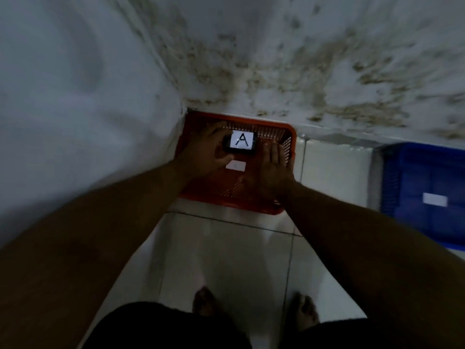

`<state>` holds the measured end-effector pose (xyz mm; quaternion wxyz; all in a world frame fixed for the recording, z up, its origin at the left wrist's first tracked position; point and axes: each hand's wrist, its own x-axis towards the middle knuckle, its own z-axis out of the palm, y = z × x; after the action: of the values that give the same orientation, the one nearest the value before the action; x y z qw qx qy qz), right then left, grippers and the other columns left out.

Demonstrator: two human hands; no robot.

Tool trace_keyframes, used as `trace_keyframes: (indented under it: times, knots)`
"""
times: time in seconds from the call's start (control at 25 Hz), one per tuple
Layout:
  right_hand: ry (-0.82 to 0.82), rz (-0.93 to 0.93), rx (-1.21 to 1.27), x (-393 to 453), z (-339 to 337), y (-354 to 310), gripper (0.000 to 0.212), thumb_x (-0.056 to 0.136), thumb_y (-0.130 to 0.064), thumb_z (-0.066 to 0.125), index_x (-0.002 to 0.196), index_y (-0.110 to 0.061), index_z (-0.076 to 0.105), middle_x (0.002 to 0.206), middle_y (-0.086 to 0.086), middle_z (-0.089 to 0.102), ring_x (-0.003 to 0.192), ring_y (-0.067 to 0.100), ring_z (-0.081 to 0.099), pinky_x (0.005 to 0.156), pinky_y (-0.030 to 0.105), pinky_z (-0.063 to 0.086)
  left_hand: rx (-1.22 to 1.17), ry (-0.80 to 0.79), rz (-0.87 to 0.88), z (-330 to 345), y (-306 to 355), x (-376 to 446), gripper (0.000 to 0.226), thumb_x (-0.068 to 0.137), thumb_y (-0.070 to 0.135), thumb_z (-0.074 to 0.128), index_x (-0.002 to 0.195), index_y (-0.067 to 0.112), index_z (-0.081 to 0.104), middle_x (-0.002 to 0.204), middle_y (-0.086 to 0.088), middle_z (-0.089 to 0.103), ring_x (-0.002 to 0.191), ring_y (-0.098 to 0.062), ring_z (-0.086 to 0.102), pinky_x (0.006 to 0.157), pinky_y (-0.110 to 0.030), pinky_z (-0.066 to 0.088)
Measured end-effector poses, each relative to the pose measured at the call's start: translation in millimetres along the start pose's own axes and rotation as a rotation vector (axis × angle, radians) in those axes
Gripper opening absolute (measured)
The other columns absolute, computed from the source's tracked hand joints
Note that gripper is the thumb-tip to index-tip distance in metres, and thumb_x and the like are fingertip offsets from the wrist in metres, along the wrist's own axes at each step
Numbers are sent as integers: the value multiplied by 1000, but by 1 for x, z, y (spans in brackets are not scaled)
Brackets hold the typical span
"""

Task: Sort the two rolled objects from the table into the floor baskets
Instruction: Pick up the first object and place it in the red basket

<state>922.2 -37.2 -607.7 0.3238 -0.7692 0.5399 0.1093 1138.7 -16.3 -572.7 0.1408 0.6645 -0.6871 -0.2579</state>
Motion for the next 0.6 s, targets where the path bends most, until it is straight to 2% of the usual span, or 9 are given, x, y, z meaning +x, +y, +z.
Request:
trace_keyframes:
  times: [0.12,0.24,0.44,0.6]
  knots:
    - [46,-53,-32,-60,-101,-18,102,84,-74,39,154,-13,-3,164,16,-5,149,33,-10,115,59,-1,-47,-123,17,-71,69,-21,67,83,25,73,141,9,44,152,-15,38,140,-27,35,116,-36,28]
    - [136,-43,-43,-124,-194,-28,83,93,-62,35,154,-13,9,164,15,0,150,32,-5,117,59,6,-77,-168,40,-140,139,-30,66,86,27,71,143,10,42,151,-16,41,140,-28,36,115,-38,29]
    - [371,-46,32,-256,-359,-51,75,95,-57,42,153,-13,23,164,12,9,150,29,5,118,54,16,-24,-148,143,-264,289,-44,65,88,39,66,145,25,40,156,-5,35,142,-20,32,114,-32,25]
    - [537,-39,86,-341,-460,-51,72,95,-54,46,151,-12,29,163,12,15,149,28,12,118,48,19,36,-79,266,-338,385,-49,63,88,41,65,144,27,40,156,-2,35,141,-19,35,114,-31,27]
